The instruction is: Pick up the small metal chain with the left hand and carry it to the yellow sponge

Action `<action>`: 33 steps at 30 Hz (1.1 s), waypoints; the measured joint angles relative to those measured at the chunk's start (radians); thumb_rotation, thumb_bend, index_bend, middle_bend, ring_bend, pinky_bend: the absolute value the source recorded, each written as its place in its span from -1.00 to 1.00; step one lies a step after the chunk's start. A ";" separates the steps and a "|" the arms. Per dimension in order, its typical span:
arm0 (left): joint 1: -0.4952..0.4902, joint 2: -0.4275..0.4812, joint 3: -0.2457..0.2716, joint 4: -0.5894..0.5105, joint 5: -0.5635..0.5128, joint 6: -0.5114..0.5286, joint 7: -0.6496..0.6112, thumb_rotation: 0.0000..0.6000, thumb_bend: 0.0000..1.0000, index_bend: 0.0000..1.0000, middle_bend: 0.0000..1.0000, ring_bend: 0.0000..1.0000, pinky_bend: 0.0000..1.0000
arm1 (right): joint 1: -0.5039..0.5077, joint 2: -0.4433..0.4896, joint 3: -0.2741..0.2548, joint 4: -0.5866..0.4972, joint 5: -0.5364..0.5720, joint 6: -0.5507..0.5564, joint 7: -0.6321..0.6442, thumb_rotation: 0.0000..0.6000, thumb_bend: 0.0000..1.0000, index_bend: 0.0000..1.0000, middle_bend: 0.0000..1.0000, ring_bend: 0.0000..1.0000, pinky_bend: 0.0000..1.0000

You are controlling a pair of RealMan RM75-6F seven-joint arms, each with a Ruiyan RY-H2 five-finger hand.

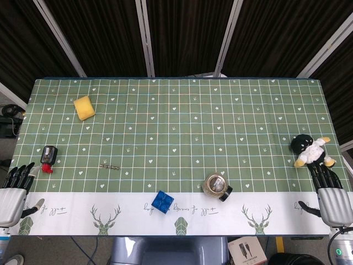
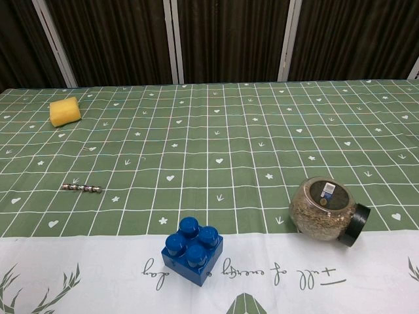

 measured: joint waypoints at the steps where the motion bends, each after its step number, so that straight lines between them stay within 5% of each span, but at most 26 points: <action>1: 0.000 0.000 0.000 -0.001 -0.001 -0.001 0.002 1.00 -0.62 -0.99 -1.00 -1.00 -1.00 | 0.000 0.000 0.000 0.000 0.000 0.000 0.001 1.00 -0.92 -0.89 -1.00 -1.00 -0.76; 33: -0.014 0.002 -0.005 -0.018 -0.012 -0.031 0.018 1.00 -0.61 -0.87 -1.00 -1.00 -1.00 | -0.006 0.003 -0.004 -0.006 -0.003 0.006 0.008 1.00 -0.92 -0.89 -1.00 -1.00 -0.76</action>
